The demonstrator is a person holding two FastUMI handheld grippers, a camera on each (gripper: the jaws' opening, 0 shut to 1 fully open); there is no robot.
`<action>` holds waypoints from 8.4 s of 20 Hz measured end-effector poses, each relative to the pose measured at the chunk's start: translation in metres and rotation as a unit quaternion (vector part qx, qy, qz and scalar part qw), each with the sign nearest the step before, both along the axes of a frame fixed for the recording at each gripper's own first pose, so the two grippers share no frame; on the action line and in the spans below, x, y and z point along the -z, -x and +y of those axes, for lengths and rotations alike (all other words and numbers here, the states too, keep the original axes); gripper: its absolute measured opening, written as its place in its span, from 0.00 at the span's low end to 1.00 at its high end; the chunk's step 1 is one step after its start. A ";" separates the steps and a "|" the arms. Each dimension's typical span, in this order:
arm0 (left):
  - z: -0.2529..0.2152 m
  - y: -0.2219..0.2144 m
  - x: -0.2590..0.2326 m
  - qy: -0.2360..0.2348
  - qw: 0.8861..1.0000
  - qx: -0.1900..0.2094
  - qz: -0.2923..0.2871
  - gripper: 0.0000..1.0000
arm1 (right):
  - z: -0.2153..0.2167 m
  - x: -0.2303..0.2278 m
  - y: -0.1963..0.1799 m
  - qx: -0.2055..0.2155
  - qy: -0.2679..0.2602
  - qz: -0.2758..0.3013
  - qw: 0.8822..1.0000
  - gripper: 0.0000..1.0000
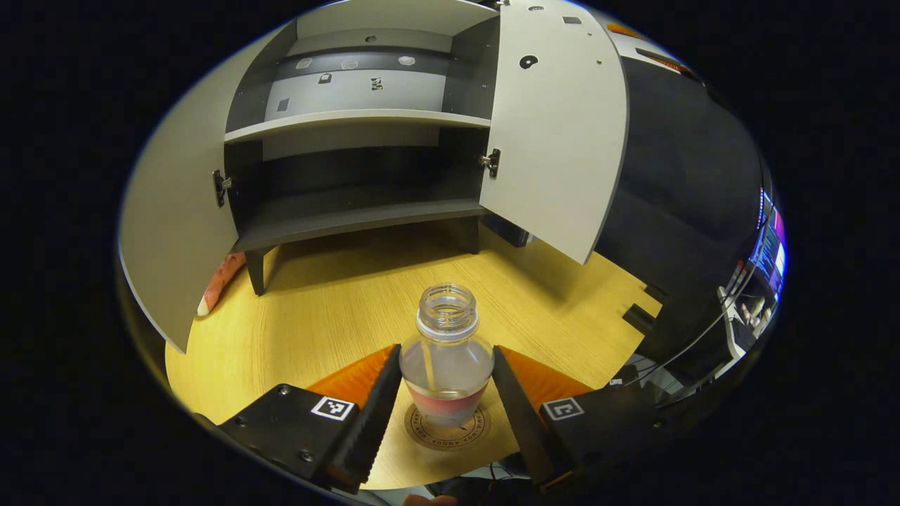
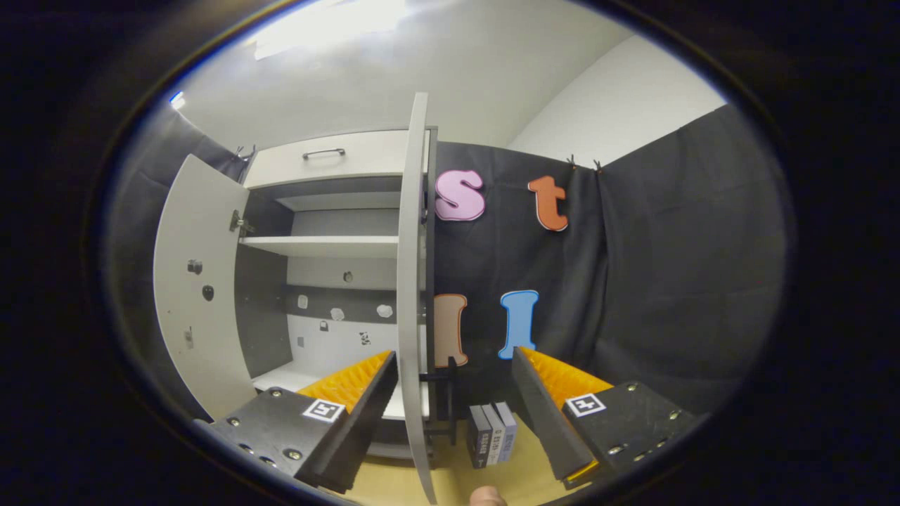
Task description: Grasp the bottle in the cabinet with the left hand and place it on the coaster, then close the right door with the right hand and the left door with the left hand.
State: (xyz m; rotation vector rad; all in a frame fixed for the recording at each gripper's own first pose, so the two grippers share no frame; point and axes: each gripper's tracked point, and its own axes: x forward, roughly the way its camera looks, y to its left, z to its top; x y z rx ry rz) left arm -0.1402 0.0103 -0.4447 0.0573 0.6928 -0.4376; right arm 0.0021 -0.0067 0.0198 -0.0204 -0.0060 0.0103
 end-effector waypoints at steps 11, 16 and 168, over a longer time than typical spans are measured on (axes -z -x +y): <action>-0.001 0.002 0.004 -0.014 1.000 -0.014 0.016 0.83 | 0.003 0.011 -0.005 -0.008 0.016 0.011 1.000 0.94; -0.004 -0.002 -0.003 -0.015 1.000 -0.012 0.008 0.83 | 0.009 0.011 -0.008 -0.021 0.016 0.006 1.000 0.98; 0.194 -0.094 -0.278 0.070 0.917 -0.316 -0.232 0.93 | 0.230 0.102 -0.040 -0.225 0.001 0.090 0.970 0.96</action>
